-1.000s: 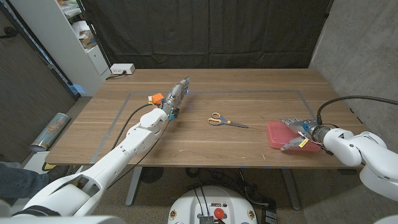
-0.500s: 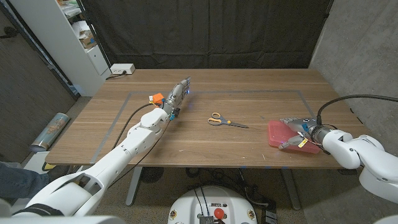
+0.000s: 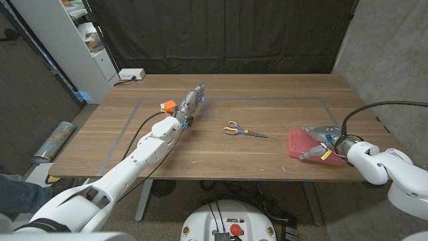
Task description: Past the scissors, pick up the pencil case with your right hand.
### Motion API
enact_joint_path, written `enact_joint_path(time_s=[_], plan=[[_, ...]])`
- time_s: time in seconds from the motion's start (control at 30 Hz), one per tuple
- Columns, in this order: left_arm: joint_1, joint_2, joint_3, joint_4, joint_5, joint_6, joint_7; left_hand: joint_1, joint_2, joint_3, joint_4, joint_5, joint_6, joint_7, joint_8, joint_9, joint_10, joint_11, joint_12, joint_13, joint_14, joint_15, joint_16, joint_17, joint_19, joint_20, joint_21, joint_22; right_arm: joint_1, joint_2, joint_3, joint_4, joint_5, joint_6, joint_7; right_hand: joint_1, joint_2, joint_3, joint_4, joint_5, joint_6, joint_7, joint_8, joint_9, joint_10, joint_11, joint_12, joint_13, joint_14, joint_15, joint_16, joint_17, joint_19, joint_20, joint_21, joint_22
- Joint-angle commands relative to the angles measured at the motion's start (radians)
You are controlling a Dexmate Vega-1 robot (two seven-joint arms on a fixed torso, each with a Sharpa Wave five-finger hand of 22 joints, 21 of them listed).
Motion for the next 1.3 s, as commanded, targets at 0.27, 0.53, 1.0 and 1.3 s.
enact_joint_path(time_s=[0.27,0.53,1.0,1.3], plan=[[-0.023,-0.009,0.003,0.035,-0.003,-0.006,-0.019,0.003,0.008,-0.002,-0.003,0.0,0.001,-0.005,0.002,0.004,-0.004,-0.001,-0.001,0.005,0.003,0.005,0.002,0.004,-0.089,0.008,0.007,0.004,0.017,-0.032,-0.039,-0.002,0.063,-0.041,-0.09,0.07,0.068,0.01,-0.007,-0.004,0.18,-0.091,0.025,0.005,0.142,-0.027,0.038,0.022,0.057,-0.034,0.01,0.008,0.22,-0.206,-0.021,0.003],[-0.035,-0.017,0.004,0.059,-0.005,-0.013,-0.03,0.003,0.009,-0.003,-0.004,0.0,0.0,-0.005,0.002,0.004,-0.002,-0.002,0.0,0.005,0.004,0.007,0.002,0.004,-0.089,0.009,0.007,0.004,0.029,-0.051,-0.057,-0.009,0.083,-0.063,-0.113,0.081,0.081,0.013,-0.007,-0.01,0.225,-0.099,0.036,0.008,0.149,-0.033,0.041,0.036,0.09,-0.043,0.02,0.012,0.234,-0.213,-0.025,0.003],[-0.062,-0.029,0.007,0.103,-0.005,-0.025,-0.055,0.003,0.009,-0.004,-0.004,0.0,0.0,-0.005,0.002,0.004,-0.004,-0.002,-0.001,0.006,0.004,0.006,0.002,0.005,-0.09,0.01,0.007,0.004,0.012,-0.089,-0.046,-0.054,0.075,-0.121,-0.134,0.087,0.088,0.016,-0.006,-0.015,0.224,-0.104,0.031,0.01,0.137,-0.032,0.037,0.043,0.095,-0.043,0.02,0.016,0.238,-0.214,-0.03,0.003],[-0.076,-0.036,0.007,0.123,-0.006,-0.032,-0.067,0.003,0.01,-0.004,-0.005,0.0,0.0,-0.005,0.002,0.004,-0.004,-0.001,-0.001,0.006,0.003,0.006,0.001,0.005,-0.09,0.01,0.007,0.004,0.017,-0.098,-0.052,-0.079,0.05,-0.152,-0.145,0.09,0.092,0.016,-0.006,-0.019,0.222,-0.105,0.027,0.011,0.132,-0.03,0.035,0.048,0.095,-0.046,0.019,0.019,0.233,-0.21,-0.036,0.003]])
